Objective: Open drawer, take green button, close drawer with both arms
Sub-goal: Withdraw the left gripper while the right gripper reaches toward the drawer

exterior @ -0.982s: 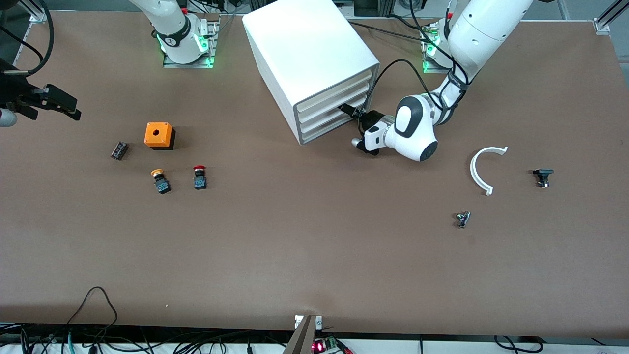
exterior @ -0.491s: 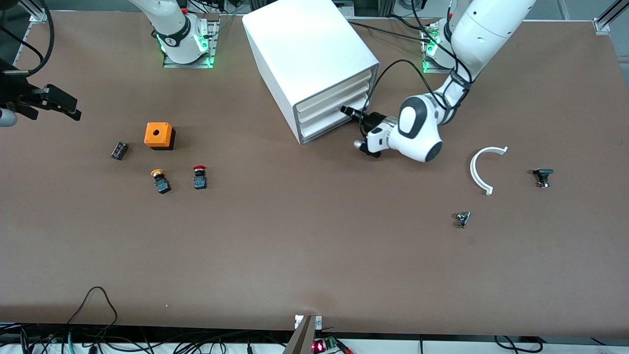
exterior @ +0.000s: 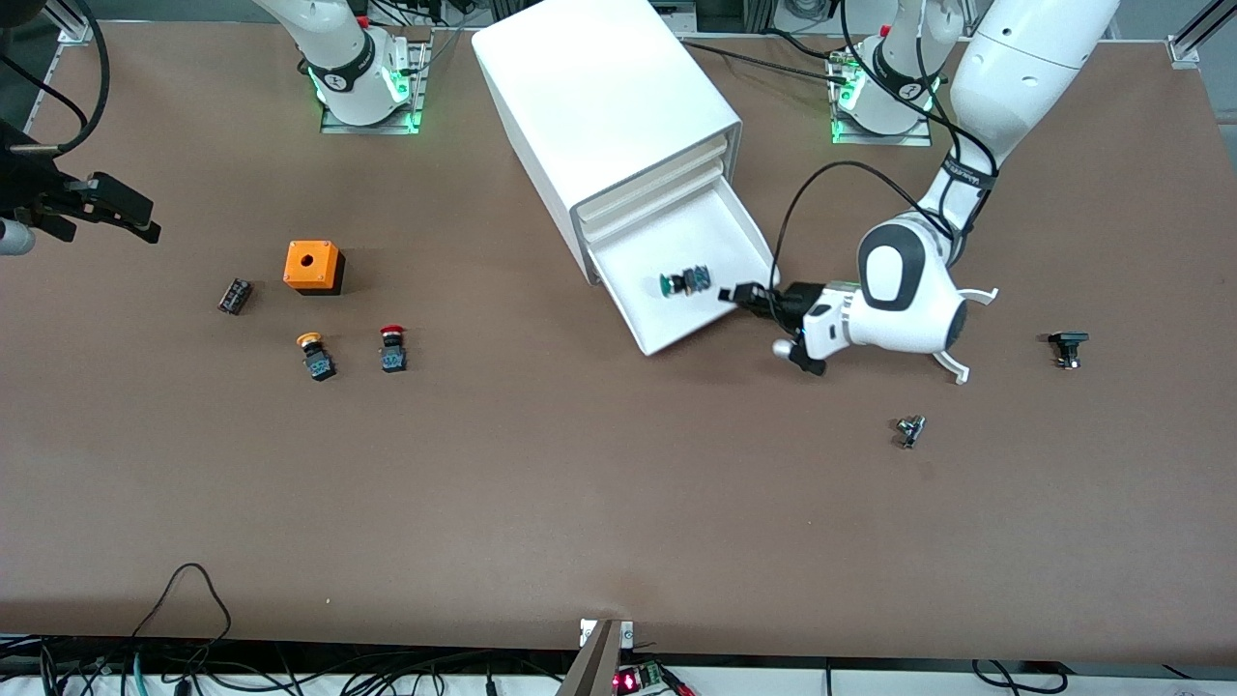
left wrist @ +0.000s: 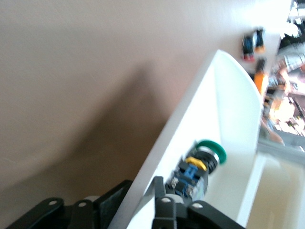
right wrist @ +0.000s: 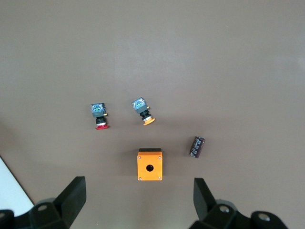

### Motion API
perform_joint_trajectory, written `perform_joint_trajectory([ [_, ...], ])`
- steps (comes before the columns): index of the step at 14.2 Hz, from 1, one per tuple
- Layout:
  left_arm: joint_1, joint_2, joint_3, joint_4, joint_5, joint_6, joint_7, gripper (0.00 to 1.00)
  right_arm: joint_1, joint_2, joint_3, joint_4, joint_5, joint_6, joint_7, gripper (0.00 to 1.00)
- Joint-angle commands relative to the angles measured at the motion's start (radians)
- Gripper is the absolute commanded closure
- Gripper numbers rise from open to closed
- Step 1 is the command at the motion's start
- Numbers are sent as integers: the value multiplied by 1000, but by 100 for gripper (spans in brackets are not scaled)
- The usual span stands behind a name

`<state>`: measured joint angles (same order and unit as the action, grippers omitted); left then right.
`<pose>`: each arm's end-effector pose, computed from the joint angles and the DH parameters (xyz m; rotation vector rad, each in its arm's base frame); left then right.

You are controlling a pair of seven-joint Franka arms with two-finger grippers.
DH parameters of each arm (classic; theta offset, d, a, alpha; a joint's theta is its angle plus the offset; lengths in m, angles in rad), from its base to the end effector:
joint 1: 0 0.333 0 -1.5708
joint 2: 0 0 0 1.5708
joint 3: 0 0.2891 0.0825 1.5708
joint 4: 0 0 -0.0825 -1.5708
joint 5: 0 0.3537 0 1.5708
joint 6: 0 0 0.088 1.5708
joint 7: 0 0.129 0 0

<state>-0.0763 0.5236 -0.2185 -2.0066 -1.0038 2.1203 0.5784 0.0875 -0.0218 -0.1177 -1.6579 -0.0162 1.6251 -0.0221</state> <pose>0.5040 -0.2115 0.1759 2.2409 -0.1352 -0.3185 0.5208 -0.0183 0.5530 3.1282 -0.0111 -0.0180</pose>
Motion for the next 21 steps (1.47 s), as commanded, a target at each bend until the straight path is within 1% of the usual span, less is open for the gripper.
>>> perform_joint_trajectory([
  [1,19,-49,7,17,-1,38,-23,0,-14,6,10,12,13,2,-15,0],
  [2,30,-75,16,20,8,41,-26,0,-12,6,12,12,12,1,-15,0],
  [3,53,-118,45,23,29,41,-26,0,-14,6,12,12,13,-4,-18,0],
  [5,96,-227,68,25,112,41,-28,0,-14,17,12,10,15,-11,-15,0],
  [7,121,-308,80,31,204,40,-32,0,0,25,23,9,15,-13,-15,0],
  [8,147,-362,100,34,290,24,-32,0,21,34,26,10,15,-10,-15,0],
  [9,154,-417,103,34,407,-2,-38,0,50,43,26,10,16,-4,-15,0],
  [11,159,-502,146,86,613,-118,-75,0,128,95,27,10,16,7,-15,0],
  [14,158,-553,154,204,868,-302,-199,0,276,169,27,12,15,76,-15,0],
  [15,156,-560,153,241,933,-360,-250,0,320,196,27,14,16,81,-15,0],
  [16,153,-565,151,264,971,-402,-296,0,365,213,29,21,19,90,-18,0],
  [18,150,-579,154,273,1027,-436,-343,0,437,261,62,55,25,120,-45,0],
  [21,148,-580,156,273,1059,-445,-383,0,488,377,147,170,30,173,-48,0],
])
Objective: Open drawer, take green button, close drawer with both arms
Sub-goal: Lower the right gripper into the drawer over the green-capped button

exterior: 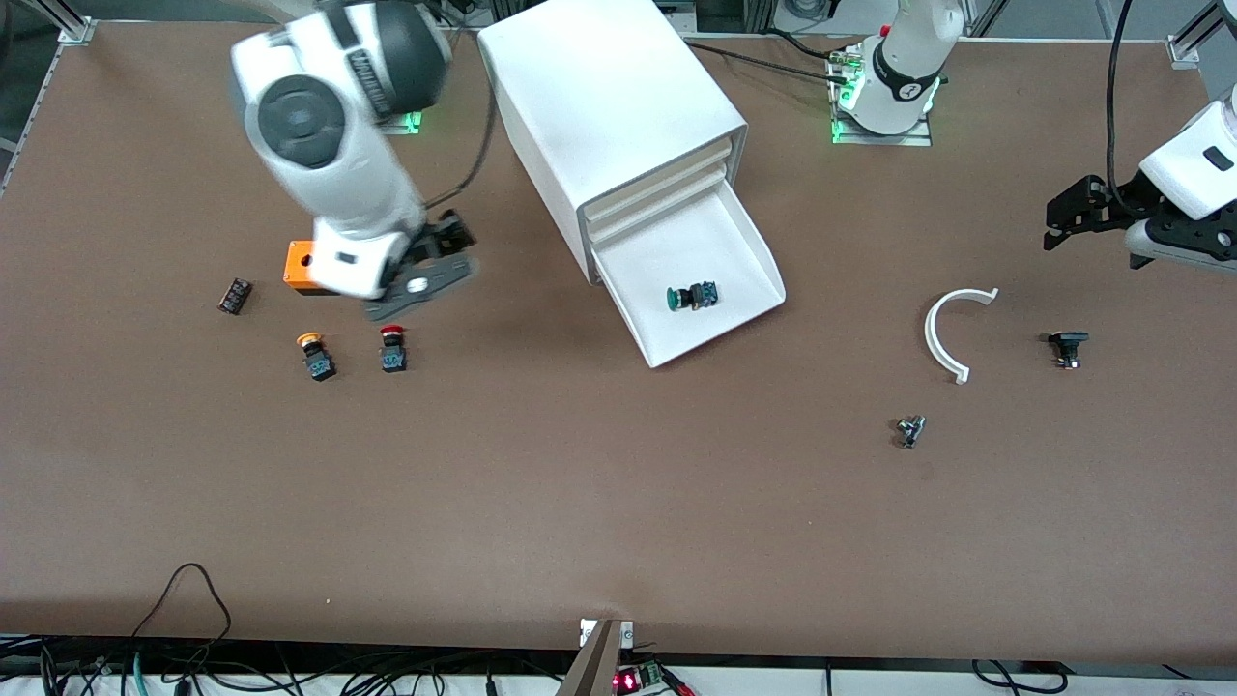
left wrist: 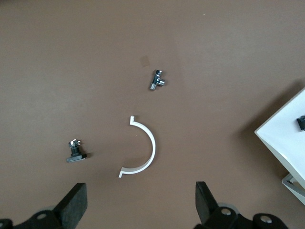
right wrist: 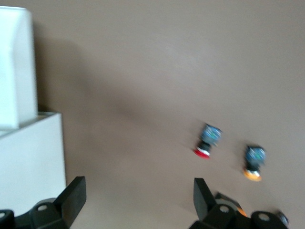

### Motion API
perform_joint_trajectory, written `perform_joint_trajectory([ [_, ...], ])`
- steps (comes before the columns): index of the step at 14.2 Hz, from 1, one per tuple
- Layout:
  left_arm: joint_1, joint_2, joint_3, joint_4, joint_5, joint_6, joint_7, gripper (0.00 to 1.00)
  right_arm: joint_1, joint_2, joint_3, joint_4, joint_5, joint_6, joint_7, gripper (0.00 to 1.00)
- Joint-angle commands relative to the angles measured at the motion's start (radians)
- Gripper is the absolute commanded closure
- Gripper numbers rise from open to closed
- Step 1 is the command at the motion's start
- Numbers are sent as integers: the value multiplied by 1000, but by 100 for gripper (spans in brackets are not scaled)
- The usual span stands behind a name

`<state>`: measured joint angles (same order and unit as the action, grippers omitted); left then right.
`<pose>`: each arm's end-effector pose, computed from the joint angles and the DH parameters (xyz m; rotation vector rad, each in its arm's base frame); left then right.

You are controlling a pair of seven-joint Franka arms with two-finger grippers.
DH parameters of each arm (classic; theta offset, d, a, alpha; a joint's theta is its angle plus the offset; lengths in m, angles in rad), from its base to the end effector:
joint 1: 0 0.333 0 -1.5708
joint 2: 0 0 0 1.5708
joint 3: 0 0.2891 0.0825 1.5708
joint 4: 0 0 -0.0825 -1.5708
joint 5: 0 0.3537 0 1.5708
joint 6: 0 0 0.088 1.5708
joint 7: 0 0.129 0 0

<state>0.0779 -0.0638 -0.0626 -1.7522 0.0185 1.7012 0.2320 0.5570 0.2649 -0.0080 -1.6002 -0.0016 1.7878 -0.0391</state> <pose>0.5144 0.0093 0.5393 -3.0992 0.3405 -0.0153 0.5079 0.3109 0.4314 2.9824 0.9041 -0.1152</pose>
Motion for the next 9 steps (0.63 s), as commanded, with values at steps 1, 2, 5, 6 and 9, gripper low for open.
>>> perform_joint_trajectory([
  [1,-4,6,4,19,37,-25,-39,0,26,135,68,155,15,25,-38,0],
  [2,-3,7,6,20,35,-25,-39,0,27,175,104,199,15,39,-51,0],
  [5,3,19,4,43,37,-26,-39,0,27,308,202,340,15,91,-154,0],
  [6,3,19,3,45,35,-26,-39,0,30,347,233,383,15,105,-169,0],
  [9,3,21,4,46,35,-26,-39,0,78,439,247,463,11,133,-286,0],
])
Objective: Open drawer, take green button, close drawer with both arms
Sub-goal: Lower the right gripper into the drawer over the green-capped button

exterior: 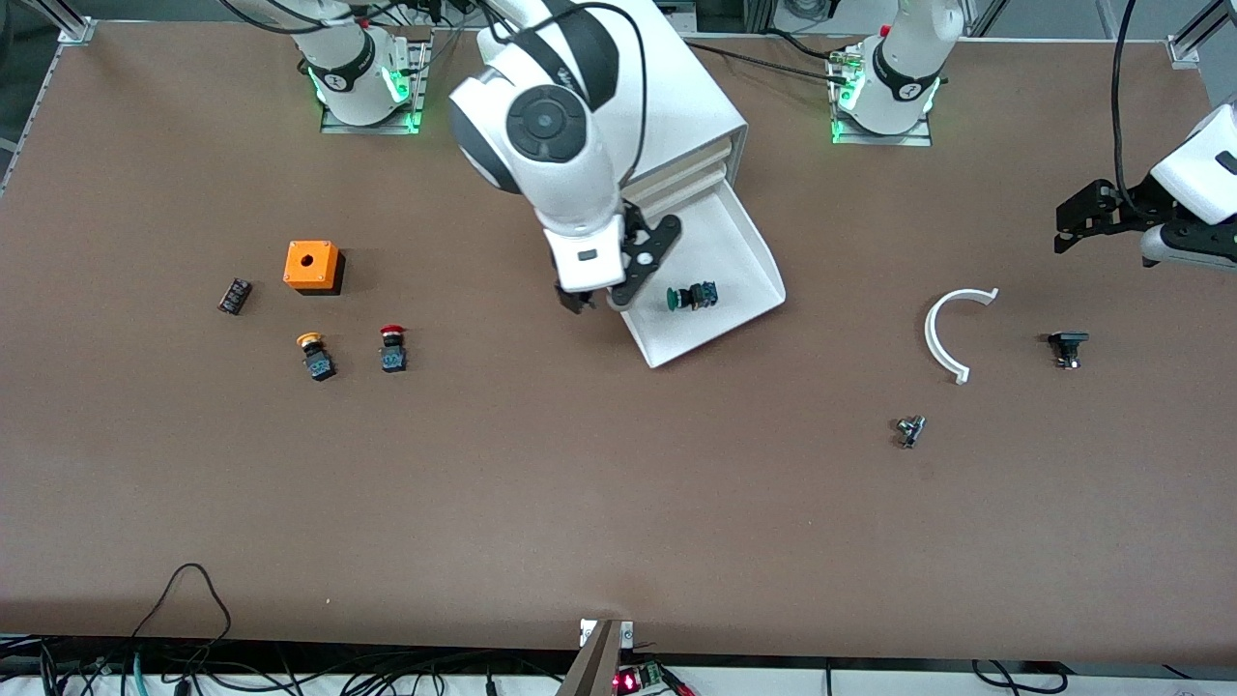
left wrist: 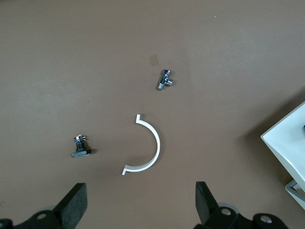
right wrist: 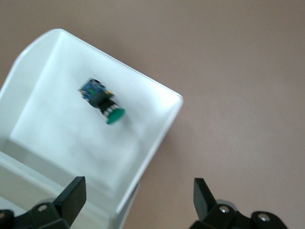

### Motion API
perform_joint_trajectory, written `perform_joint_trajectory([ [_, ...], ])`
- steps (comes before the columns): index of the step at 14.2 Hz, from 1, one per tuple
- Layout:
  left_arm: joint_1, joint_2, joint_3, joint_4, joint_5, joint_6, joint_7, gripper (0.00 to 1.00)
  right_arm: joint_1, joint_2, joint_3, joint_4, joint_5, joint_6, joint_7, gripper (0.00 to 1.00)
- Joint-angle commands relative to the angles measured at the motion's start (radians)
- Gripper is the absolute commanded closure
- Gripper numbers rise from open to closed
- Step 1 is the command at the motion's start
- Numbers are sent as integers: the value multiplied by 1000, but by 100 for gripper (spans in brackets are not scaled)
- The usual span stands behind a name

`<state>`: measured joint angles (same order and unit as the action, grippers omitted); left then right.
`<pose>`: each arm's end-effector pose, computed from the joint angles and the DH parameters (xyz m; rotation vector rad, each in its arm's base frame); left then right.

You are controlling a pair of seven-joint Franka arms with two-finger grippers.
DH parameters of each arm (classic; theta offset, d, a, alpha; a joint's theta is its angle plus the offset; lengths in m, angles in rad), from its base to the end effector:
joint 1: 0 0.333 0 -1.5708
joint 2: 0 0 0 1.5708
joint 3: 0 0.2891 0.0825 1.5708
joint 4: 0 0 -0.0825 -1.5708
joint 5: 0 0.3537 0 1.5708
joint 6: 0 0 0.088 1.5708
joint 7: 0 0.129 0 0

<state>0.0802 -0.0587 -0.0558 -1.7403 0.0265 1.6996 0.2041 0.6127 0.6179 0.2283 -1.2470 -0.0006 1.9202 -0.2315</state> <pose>0.5162 0.0151 0.5419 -3.0971 0.2839 -0.0224 0.4865 0.4916 0.3815 -2.6102 -1.4722 -0.0423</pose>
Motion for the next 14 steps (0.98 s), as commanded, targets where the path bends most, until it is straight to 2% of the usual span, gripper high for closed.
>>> perform_joint_trajectory([
  [1,1,16,-3,35,27,-24,-11,0,28,104,11,119,10,22,-147,0],
  [9,1,14,-3,51,27,-24,-11,0,87,181,-1,127,7,121,-451,0],
  [11,3,14,-3,51,27,-24,-11,0,101,207,-10,132,7,146,-457,0],
  [14,4,16,-3,51,27,-24,-6,0,146,243,-61,136,5,169,-459,0],
])
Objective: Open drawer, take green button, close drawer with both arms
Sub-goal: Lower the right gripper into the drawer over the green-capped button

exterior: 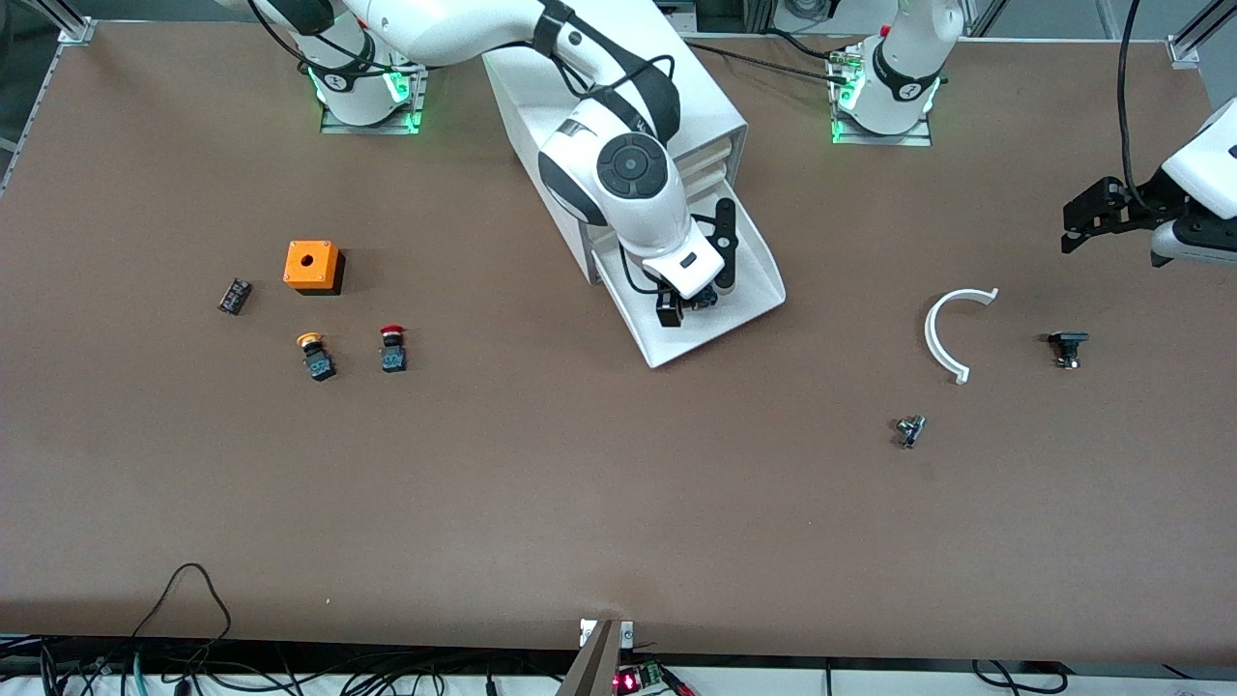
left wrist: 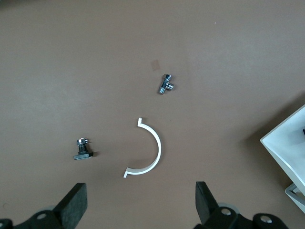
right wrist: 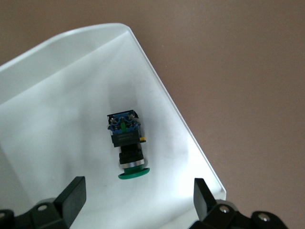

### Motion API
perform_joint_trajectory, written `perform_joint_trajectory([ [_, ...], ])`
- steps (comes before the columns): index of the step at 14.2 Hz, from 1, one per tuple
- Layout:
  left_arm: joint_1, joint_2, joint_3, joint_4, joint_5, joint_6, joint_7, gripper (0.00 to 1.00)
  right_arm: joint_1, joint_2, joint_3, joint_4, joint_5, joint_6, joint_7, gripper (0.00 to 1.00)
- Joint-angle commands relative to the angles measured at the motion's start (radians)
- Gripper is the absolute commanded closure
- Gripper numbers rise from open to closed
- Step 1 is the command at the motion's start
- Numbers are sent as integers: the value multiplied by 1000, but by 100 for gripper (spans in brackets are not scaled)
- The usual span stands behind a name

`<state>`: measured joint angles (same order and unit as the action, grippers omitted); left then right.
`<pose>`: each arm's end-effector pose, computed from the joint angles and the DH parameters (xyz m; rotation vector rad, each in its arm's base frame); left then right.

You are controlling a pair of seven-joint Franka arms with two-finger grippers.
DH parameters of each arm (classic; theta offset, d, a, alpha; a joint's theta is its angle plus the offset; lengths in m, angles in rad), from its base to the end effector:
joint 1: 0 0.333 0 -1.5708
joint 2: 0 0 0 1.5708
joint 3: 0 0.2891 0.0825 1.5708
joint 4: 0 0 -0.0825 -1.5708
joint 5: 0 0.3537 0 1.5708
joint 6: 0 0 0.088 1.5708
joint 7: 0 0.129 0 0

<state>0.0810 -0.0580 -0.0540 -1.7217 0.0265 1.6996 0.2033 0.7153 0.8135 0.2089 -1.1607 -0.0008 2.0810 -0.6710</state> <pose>0.5178 0.0164 0.5500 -3.0953 0.2781 -0.0500 0.4698 0.5537 0.2982 -2.1554 -2.0534 -0.1536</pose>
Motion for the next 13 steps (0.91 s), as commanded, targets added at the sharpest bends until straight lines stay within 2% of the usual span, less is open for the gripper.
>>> perform_joint_trajectory([
  [1,3,15,-4,33,27,-24,7,0,64,52,-63,50,5,8,-19,0],
  [6,16,15,-4,31,18,-21,8,0,142,76,-121,50,5,24,-21,0],
  [13,3,17,-15,28,24,-20,2,0,158,107,-129,50,4,73,-22,0],
])
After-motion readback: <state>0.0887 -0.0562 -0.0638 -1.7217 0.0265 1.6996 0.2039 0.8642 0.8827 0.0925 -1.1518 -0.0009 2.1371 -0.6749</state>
